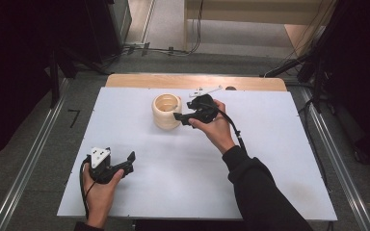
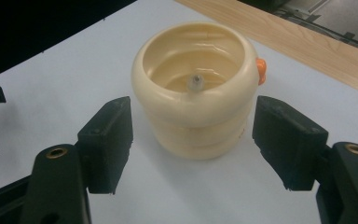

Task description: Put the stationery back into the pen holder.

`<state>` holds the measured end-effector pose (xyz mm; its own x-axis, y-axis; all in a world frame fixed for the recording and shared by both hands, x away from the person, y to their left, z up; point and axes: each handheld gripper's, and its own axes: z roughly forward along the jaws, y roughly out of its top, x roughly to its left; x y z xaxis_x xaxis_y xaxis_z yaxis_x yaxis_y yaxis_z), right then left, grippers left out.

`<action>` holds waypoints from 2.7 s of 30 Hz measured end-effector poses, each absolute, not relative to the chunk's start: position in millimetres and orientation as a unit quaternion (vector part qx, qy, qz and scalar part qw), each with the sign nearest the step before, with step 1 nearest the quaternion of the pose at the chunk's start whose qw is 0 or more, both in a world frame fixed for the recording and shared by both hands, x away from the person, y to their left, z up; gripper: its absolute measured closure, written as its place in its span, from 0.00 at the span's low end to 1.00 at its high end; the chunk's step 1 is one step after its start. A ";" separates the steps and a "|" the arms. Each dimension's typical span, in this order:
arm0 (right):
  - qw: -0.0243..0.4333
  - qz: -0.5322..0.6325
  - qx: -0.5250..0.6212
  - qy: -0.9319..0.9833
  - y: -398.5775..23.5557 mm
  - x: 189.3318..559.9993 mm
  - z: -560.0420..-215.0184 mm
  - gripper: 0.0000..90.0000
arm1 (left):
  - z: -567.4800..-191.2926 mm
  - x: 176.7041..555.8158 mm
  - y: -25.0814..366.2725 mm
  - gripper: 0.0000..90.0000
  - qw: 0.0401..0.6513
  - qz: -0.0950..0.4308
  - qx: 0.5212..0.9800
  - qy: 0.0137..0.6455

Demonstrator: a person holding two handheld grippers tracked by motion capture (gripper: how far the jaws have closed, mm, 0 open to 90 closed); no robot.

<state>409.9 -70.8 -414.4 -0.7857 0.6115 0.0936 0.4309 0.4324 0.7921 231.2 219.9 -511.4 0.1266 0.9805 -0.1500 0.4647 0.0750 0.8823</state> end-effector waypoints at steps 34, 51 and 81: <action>0.111 0.428 0.339 0.830 -140.9 372.8 -439.5 0.31 | -511.5 231.4 217.8 0.09 0.432 0.296 0.613 0.591; 0.113 0.423 0.364 0.822 -182.0 352.2 -456.3 0.31 | -512.5 231.7 216.6 0.09 0.429 0.296 0.615 0.591; 0.142 0.403 0.399 0.811 -240.0 326.0 -477.2 0.30 | -512.7 231.5 216.1 0.09 0.428 0.297 0.616 0.592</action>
